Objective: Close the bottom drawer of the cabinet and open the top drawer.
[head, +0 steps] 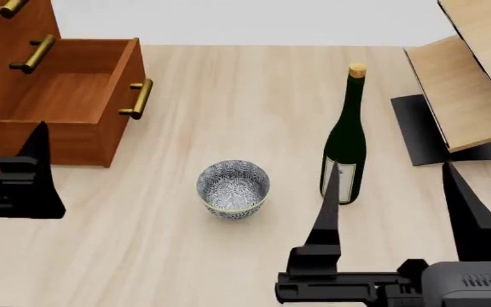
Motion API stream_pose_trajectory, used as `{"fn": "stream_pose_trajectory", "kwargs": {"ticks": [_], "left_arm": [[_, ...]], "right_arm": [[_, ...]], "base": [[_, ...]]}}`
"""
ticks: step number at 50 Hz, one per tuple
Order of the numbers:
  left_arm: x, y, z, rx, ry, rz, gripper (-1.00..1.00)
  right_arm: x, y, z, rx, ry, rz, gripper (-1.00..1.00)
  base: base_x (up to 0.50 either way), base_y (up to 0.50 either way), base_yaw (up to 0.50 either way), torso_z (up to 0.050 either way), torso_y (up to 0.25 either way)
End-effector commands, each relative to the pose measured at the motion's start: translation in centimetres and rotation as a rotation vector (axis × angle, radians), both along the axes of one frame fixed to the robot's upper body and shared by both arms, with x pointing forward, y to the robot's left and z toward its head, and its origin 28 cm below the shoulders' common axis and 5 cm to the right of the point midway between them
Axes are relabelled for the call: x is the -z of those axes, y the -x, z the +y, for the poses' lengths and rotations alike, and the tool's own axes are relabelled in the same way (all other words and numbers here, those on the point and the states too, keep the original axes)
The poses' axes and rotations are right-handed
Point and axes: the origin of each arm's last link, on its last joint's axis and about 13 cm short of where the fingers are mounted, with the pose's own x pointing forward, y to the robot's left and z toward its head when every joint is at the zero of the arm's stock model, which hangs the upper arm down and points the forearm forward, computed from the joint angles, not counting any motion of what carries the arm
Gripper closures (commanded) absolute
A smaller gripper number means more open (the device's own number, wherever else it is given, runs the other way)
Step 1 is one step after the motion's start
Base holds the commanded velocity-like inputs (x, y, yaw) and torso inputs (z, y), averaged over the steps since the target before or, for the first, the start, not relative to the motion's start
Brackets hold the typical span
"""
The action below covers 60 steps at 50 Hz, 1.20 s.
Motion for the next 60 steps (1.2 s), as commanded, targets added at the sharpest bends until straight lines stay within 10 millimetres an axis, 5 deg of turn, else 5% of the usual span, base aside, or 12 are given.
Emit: {"fn": "stream_pose_trajectory", "kwargs": {"ticks": [1, 15, 17, 30, 39, 60], "left_arm": [[-2.2, 1.2, -0.1, 0.021, -0.064, -0.045, -1.0], [-2.2, 1.2, -0.1, 0.021, -0.064, -0.045, -1.0], [-3.4, 1.3, 0.9, -0.07, -0.042, -0.131, -1.0], [-3.6, 1.7, 8.5, -0.697, 0.171, -0.196, -1.0], [-4.6, 4.9, 11.1, -1.021, 0.362, -0.427, -1.0], [-4.7, 5.6, 11.2, -1.039, 0.389, -0.496, -1.0]], "right_arm": [[-1.6, 0.8, -0.1, -0.016, 0.007, -0.043, -1.0], [-1.6, 0.8, -0.1, -0.016, 0.007, -0.043, -1.0], [-2.1, 1.1, -0.2, -0.018, 0.031, -0.081, -1.0], [-2.5, 1.3, -0.6, 0.011, 0.04, -0.078, -1.0], [-2.6, 1.3, -0.5, 0.017, 0.019, -0.072, -1.0], [-2.3, 1.2, -0.6, 0.037, 0.14, -0.113, -1.0]], "base": [[0.0, 0.0, 0.0, 0.05, 0.01], [0.0, 0.0, 0.0, 0.046, 0.008], [0.0, 0.0, 0.0, 0.0, 0.0], [0.0, 0.0, 0.0, 0.0, 0.0], [0.0, 0.0, 0.0, 0.0, 0.0], [0.0, 0.01, 0.0, 0.0, 0.0]]}}
